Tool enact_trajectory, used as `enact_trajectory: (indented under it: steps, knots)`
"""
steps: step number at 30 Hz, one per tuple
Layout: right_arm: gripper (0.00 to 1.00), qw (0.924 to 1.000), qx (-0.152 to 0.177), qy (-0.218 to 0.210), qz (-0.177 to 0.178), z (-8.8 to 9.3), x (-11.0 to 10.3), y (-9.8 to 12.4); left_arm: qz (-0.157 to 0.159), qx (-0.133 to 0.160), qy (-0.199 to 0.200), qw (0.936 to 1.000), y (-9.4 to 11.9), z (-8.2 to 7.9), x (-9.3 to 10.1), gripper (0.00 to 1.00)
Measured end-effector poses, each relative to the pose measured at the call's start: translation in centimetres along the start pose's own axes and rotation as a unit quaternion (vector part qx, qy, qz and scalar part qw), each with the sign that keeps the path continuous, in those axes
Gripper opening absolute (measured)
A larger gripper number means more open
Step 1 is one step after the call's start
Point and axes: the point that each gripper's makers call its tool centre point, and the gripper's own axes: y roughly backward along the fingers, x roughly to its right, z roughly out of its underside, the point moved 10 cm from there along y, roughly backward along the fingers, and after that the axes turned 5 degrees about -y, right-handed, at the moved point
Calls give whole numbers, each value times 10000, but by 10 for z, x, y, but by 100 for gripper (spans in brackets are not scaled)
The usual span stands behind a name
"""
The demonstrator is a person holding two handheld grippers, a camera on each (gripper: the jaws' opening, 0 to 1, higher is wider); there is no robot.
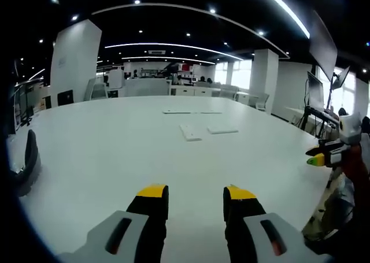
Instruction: Locate the socket holder cover, grip the socket holder cover, clip it into the socket holder slot.
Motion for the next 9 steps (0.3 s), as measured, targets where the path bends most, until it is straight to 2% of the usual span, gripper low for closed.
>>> enact_trajectory:
  steps: [9]
  knots:
    - [42,10000,-5,9,18,0,2,0,7,-33,-58,10000,-2,-2,2,38]
